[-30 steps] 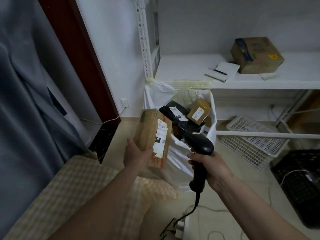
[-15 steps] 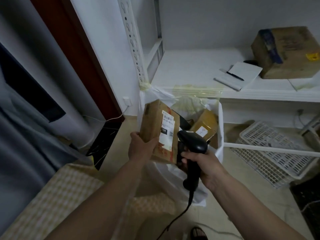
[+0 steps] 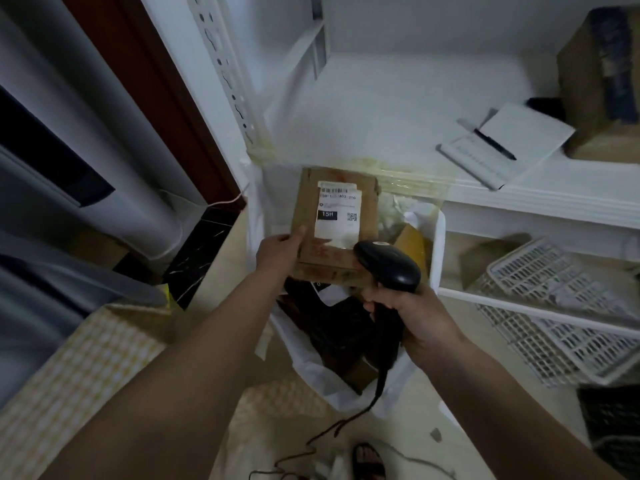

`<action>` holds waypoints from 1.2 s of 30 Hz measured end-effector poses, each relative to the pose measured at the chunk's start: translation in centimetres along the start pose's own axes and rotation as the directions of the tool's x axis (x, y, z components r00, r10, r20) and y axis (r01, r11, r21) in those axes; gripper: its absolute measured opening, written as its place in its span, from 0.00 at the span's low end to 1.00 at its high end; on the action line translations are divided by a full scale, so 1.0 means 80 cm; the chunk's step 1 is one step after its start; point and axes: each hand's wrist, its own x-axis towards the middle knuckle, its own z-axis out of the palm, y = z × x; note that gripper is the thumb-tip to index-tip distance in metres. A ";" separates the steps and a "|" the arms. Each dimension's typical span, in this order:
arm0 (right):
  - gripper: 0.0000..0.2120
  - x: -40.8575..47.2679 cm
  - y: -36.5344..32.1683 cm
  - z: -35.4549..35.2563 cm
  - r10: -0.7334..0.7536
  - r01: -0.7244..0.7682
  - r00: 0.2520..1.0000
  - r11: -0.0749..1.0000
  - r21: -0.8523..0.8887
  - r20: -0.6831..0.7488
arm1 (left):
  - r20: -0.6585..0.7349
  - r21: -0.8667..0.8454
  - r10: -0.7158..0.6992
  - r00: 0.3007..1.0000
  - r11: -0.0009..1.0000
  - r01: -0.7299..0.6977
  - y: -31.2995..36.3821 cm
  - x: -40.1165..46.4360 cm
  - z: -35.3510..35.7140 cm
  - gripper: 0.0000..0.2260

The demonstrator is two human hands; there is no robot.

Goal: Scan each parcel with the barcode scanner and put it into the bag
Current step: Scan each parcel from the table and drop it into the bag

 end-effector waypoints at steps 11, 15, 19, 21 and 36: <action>0.10 0.013 0.035 0.068 0.066 -0.036 0.988 0.977 -0.212 0.136 | -0.103 0.430 0.194 0.976 0.893 -0.132 -0.069 -0.026 -0.065 0.11; 0.04 -0.016 0.074 0.132 0.132 0.002 0.955 0.893 -0.451 0.265 | -0.192 0.600 0.214 0.958 0.798 -0.058 -0.130 -0.071 -0.143 0.13; 0.07 -0.071 0.135 0.201 0.202 0.129 0.883 0.765 -0.632 0.425 | -0.306 0.624 0.108 0.946 0.773 0.114 -0.221 -0.148 -0.238 0.13; 0.06 -0.106 0.170 0.235 0.250 0.184 0.836 0.711 -0.678 0.489 | -0.392 0.587 0.062 0.918 0.785 0.198 -0.276 -0.197 -0.287 0.13; 0.04 -0.466 0.481 0.391 0.524 0.483 0.534 0.455 -0.749 0.663 | -0.757 0.121 -0.375 0.535 0.725 0.678 -0.620 -0.656 -0.500 0.13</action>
